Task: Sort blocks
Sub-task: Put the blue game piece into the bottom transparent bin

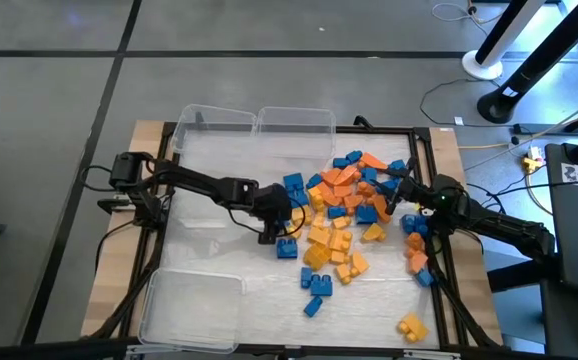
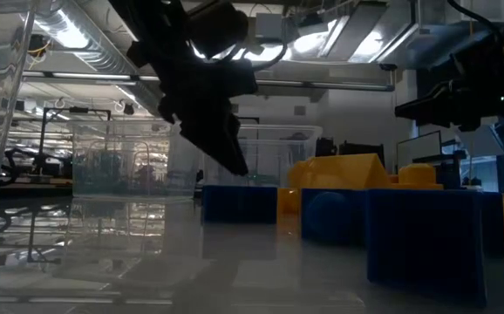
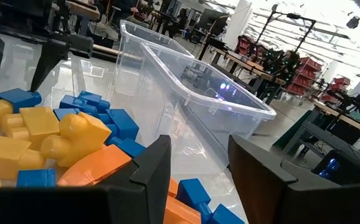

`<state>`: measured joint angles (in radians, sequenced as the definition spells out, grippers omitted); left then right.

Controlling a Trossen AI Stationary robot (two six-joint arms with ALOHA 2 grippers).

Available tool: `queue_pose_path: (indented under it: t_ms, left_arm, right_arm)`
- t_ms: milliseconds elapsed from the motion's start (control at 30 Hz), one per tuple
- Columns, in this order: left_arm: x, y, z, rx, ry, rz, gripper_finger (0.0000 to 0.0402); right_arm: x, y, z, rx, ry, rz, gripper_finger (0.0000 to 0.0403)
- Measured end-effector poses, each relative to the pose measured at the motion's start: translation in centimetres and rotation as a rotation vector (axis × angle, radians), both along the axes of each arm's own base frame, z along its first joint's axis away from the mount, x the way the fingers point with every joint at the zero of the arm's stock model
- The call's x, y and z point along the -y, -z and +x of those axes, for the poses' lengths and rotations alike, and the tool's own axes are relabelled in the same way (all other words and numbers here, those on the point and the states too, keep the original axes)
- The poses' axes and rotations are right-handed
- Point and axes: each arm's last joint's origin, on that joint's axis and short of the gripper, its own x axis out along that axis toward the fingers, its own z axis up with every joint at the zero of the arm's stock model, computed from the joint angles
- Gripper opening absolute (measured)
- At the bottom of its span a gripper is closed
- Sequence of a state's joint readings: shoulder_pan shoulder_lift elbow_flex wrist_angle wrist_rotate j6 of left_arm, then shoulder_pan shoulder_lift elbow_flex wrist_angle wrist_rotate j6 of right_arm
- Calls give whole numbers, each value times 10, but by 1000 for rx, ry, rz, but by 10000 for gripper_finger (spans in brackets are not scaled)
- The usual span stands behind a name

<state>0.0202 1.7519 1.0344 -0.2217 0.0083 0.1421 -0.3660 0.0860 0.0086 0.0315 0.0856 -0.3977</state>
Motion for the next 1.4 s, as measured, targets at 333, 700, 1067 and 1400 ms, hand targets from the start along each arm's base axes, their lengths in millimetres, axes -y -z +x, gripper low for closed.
queue_pose_path:
  t_ms: [333,700,1067,1400]
  left_arm:
    - [0,6,0,-24,65,6,212]
    - [-4,31,3,-101,106,37,212]
    - [-4,37,1,-153,110,30,202]
    - [-3,38,1,-158,87,15,121]
  right_arm:
    - [0,0,0,-2,1,1,160]
    - [0,0,0,-3,1,1,160]
    - [0,0,0,-3,1,1,160]
    - [0,0,0,-3,1,1,160]
